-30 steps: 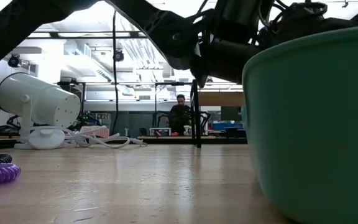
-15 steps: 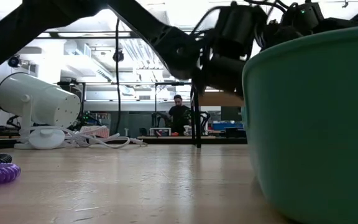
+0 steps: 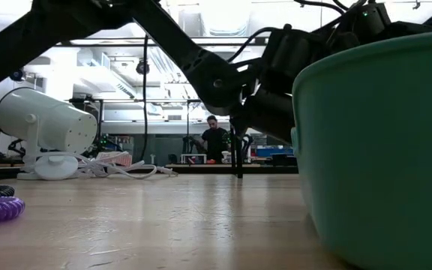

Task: Pick & Place Office Desk Supplies
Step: Put the blue spring rubberband into the yellow bin

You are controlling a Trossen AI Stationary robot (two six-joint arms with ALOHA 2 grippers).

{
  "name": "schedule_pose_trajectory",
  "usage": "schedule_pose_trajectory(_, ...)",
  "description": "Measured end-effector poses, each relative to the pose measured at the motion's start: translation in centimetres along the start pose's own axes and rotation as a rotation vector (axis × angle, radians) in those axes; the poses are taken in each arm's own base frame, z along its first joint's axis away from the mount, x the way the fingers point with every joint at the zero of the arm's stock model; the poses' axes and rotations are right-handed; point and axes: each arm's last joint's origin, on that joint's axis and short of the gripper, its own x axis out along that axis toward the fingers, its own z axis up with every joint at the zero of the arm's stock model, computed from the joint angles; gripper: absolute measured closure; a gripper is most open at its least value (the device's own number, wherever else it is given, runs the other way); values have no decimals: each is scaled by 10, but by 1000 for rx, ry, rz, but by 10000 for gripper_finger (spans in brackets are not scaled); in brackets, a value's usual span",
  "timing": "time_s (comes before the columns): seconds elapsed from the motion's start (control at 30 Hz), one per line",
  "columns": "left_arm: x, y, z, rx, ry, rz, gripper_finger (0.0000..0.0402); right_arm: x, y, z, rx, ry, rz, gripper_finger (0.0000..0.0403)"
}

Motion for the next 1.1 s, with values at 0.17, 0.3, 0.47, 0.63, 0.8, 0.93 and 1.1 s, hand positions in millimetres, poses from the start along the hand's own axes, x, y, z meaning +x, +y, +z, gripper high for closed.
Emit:
schedule_pose_trajectory(0.17, 0, 0, 0, -17, -1, -3, 333, 0, 0, 0, 0, 0, 0, 335)
schedule_pose_trajectory(0.3, 0, 0, 0, -18, 1, -4, 284, 0, 0, 0, 0, 0, 0, 335)
schedule_pose_trajectory(0.47, 0, 0, 0, -19, 5, -5, 236, 0, 0, 0, 0, 0, 0, 335)
schedule_pose_trajectory(0.63, 0, 0, 0, -19, 9, -5, 209, 0, 0, 0, 0, 0, 0, 335)
schedule_pose_trajectory(0.8, -3, 1, 7, -17, 3, -3, 204, 0, 0, 0, 0, 0, 0, 335)
schedule_pose_trajectory(0.93, -14, 3, 25, -17, 29, 7, 205, 0, 0, 0, 0, 0, 0, 335)
schedule_pose_trajectory(1.1, -30, 2, 49, -12, 60, 9, 204, 0, 0, 0, 0, 0, 0, 335)
